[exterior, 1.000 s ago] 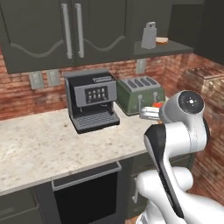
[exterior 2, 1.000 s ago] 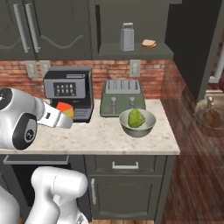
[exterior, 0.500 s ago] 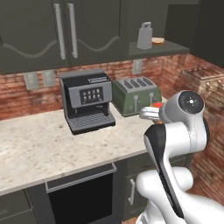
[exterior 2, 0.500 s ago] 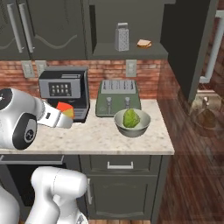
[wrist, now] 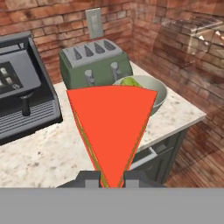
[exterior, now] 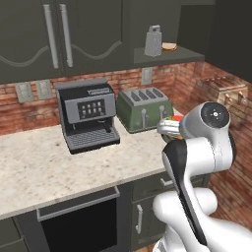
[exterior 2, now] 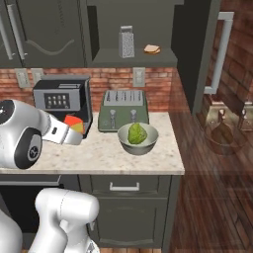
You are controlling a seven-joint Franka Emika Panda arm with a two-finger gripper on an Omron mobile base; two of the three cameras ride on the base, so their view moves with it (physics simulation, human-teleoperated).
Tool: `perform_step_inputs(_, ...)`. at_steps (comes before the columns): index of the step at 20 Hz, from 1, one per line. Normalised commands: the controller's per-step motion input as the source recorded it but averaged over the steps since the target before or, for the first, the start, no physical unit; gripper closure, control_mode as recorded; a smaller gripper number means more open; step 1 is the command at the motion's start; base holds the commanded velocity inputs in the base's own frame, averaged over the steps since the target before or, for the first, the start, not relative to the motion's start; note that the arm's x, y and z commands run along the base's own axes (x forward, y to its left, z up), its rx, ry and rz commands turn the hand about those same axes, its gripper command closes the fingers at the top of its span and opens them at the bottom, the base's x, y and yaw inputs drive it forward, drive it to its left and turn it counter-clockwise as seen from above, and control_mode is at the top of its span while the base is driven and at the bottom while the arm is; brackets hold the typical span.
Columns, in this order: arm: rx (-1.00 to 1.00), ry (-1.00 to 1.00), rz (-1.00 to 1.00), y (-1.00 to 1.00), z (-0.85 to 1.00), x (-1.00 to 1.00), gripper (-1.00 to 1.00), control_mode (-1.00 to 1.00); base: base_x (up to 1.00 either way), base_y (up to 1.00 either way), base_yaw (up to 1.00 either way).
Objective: Pick the cheese from the fridge and the cheese grater from the cabinet and place them next to the salad bowl.
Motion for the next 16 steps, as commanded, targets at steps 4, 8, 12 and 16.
perform_step_inputs(4,0.00,0.00,0.00,0.00,0.00,0.00,1.00,1.00,0.00,-0.04,0.01)
perform_step_inputs(8,0.00,0.00,0.00,0.00,0.00,0.00,1.00,1.00,0.00,0.00,0.00)
perform_step_inputs(12,0.00,0.00,0.00,0.00,0.00,0.00,1.00,1.00,0.00,0.00,0.00)
perform_step_inputs(16,0.00,0.00,0.00,0.00,0.00,0.00,1.00,-1.00,0.00,0.00,0.00)
